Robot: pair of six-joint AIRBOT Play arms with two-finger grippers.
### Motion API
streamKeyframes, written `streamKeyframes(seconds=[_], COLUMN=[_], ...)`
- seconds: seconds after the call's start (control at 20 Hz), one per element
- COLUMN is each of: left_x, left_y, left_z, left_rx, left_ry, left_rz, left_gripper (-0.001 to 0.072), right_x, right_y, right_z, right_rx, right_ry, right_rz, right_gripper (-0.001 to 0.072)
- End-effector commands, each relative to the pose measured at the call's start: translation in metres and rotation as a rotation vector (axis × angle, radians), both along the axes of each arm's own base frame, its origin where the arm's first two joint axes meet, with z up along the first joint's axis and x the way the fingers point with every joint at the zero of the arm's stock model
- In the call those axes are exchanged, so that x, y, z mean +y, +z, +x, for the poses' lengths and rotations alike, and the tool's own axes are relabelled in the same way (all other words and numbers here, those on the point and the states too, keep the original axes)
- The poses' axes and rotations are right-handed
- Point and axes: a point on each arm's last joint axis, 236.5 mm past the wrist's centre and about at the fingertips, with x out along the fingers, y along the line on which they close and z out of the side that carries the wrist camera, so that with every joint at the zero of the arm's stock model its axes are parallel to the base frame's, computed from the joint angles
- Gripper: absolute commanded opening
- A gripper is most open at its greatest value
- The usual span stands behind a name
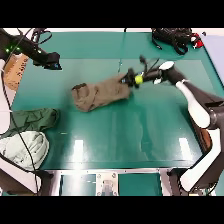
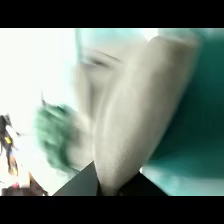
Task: Fold the shirts.
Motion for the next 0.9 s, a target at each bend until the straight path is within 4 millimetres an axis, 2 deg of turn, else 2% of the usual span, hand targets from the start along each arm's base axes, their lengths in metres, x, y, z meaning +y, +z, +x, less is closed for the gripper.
streamKeyframes(seconds=[0.0,0.1,0.2,0.35,0.4,0.5,0.6,0.65,0.75,0.85], left_x=[-0.001,-0.001,-0.003,-0.007,-0.008,-0.01,-0.013,-0.015,-0.018,-0.021], left_y=[-0.002,-0.002,-0.001,0.0,0.001,0.002,0.003,0.005,0.006,0.008], left_z=[-0.004,-0.005,-0.005,-0.006,-0.006,-0.006,-0.006,-0.005,-0.006,-0.006], left_rx=[0.016,0.021,0.021,0.02,0.02,0.018,0.017,0.014,0.014,0.012], left_ry=[-0.006,-0.009,-0.011,-0.015,-0.016,-0.019,-0.022,-0.023,-0.027,-0.029], left_rz=[-0.003,-0.003,-0.011,-0.026,-0.031,-0.042,-0.054,-0.064,-0.079,-0.089], left_gripper=[0.0024,0.0024,0.0024,0.0024,0.0024,0.0024,0.0024,0.0024,0.0024,0.0025], right_x=[-0.037,-0.098,-0.17,-0.295,-0.337,-0.407,-0.46,-0.479,-0.5,-0.507], right_y=[0.126,0.187,0.215,0.22,0.221,0.223,0.215,0.204,0.175,0.144], right_z=[0.018,0.025,0.023,-0.004,-0.018,-0.052,-0.092,-0.115,-0.159,-0.204], right_rx=[-0.223,-0.311,-0.318,-0.242,-0.207,-0.149,-0.046,0.027,0.191,0.357], right_ry=[-0.073,-0.215,-0.397,-0.669,-0.77,-0.945,-1.082,-1.129,-1.172,-1.218], right_rz=[0.035,-0.027,-0.126,-0.31,-0.361,-0.444,-0.51,-0.541,-0.597,-0.629], right_gripper=[0.002,0.002,0.002,0.002,0.002,0.002,0.002,0.002,0.0019,0.0019])
